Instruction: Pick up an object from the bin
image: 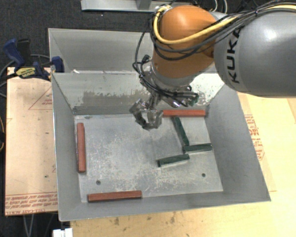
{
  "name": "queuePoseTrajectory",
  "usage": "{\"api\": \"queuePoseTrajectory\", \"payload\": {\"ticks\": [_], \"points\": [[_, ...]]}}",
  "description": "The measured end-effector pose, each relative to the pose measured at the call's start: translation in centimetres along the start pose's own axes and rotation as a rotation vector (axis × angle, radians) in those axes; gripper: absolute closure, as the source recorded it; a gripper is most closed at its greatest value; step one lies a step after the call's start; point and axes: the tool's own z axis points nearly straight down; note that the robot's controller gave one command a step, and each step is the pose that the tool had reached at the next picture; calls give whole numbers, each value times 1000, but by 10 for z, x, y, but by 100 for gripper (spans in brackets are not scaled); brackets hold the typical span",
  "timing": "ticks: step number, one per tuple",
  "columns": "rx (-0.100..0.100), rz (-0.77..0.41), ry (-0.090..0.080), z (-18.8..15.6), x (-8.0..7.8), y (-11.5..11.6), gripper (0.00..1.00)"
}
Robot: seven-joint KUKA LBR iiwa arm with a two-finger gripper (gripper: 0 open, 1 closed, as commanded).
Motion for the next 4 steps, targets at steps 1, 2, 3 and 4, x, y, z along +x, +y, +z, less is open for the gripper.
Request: {"api": "queuePoseTrajectory", "payload": {"ticks": [1, 2, 3, 4], "points": [[-5, -231, 7, 21, -3, -34, 100], [-11, -10, 17, 76, 76, -17, 100], [-7, -10, 9, 73, 74, -18, 0], [-12, -22, 17, 122, 128, -2, 0]]}}
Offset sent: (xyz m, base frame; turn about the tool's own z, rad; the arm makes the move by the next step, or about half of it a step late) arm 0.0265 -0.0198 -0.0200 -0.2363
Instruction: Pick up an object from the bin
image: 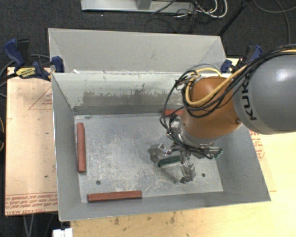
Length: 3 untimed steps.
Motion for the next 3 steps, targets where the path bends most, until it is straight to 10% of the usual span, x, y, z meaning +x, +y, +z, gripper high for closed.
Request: {"api": "queuePoseTrajectory", "payload": {"ticks": [1, 2, 3], "points": [[6, 83, -9, 35, -4, -42, 0], [7, 81, -8, 33, -5, -42, 100], [13, -2, -17, -116, -50, -22, 100]]}}
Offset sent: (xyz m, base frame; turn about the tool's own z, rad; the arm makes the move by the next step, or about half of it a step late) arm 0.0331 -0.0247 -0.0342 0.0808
